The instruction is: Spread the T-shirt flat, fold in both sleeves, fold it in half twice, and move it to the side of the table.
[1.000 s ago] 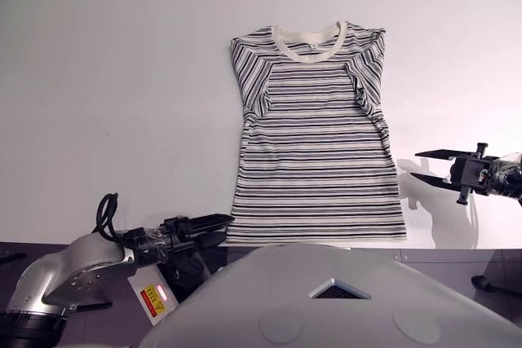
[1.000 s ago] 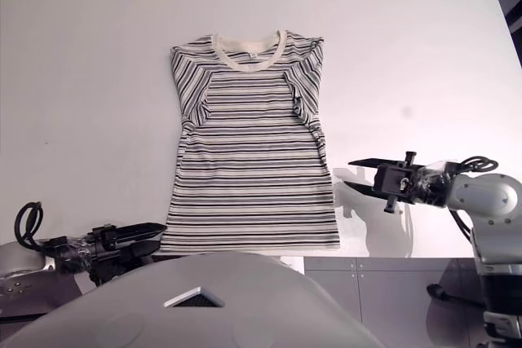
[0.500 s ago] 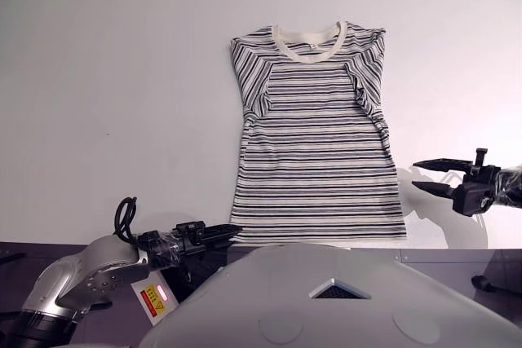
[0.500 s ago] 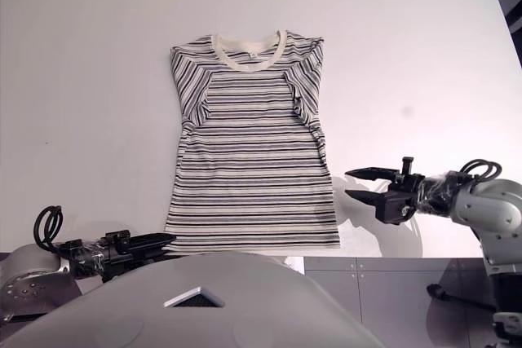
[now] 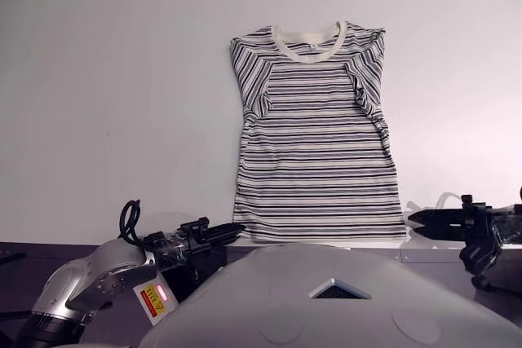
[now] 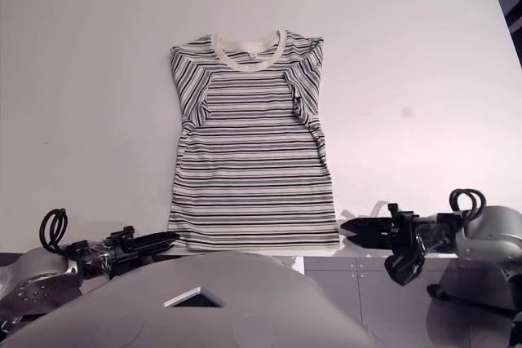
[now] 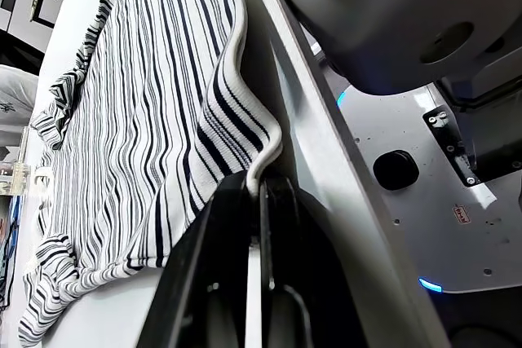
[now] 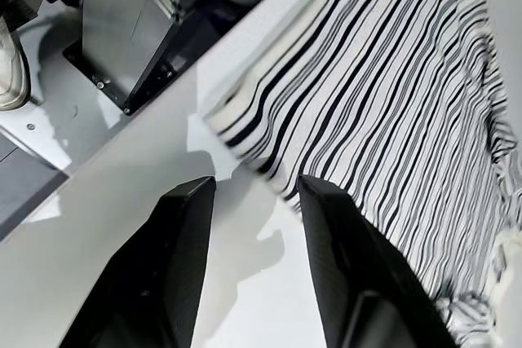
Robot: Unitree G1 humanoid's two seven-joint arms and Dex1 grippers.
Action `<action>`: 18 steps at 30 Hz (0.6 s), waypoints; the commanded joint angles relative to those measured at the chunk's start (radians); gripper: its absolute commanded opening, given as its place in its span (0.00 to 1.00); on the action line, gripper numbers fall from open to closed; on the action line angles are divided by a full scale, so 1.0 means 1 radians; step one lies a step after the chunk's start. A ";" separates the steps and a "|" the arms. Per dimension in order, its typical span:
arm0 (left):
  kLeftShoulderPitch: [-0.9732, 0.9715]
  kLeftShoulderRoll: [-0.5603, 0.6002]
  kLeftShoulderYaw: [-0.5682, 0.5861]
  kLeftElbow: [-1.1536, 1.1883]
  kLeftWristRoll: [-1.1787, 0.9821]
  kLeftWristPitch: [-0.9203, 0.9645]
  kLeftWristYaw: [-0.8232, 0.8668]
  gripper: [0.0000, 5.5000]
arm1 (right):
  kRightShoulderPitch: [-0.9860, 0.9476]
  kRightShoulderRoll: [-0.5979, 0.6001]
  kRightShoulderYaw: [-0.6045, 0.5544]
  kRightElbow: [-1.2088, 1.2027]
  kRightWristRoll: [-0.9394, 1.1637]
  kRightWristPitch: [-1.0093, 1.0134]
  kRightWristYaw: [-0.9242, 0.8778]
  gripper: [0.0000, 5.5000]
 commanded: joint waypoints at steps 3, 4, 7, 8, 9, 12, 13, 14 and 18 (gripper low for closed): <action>-0.024 0.026 -0.023 0.039 0.037 0.039 -0.026 0.02 | 0.022 0.041 0.024 -0.103 -0.068 0.071 -0.063 0.34; -0.029 0.032 -0.024 0.044 0.035 0.034 -0.026 0.02 | 0.030 0.051 0.022 -0.116 -0.082 0.085 -0.076 0.34; -0.040 0.052 -0.028 0.063 0.032 0.024 -0.020 0.02 | 0.057 0.056 0.007 -0.127 -0.130 0.100 -0.113 0.34; -0.045 0.057 -0.031 0.069 0.031 0.021 -0.019 0.02 | 0.059 0.060 0.000 -0.122 -0.159 0.101 -0.126 0.34; -0.051 0.060 -0.033 0.075 0.030 0.020 -0.019 0.02 | 0.058 0.063 -0.005 -0.109 -0.183 0.099 -0.140 0.34; -0.063 0.064 -0.039 0.085 0.027 0.019 -0.017 0.02 | 0.045 0.064 -0.023 -0.051 -0.282 0.081 -0.189 0.34; -0.066 0.066 -0.041 0.087 0.026 0.019 -0.016 0.02 | 0.037 0.064 -0.031 -0.019 -0.329 0.070 -0.210 0.34; -0.072 0.069 -0.044 0.091 0.024 0.018 -0.016 0.02 | 0.029 0.065 -0.037 0.008 -0.372 0.063 -0.234 0.34; -0.093 0.080 -0.052 0.104 0.019 0.009 -0.018 0.02 | 0.051 0.061 0.000 -0.048 -0.344 0.095 -0.273 0.34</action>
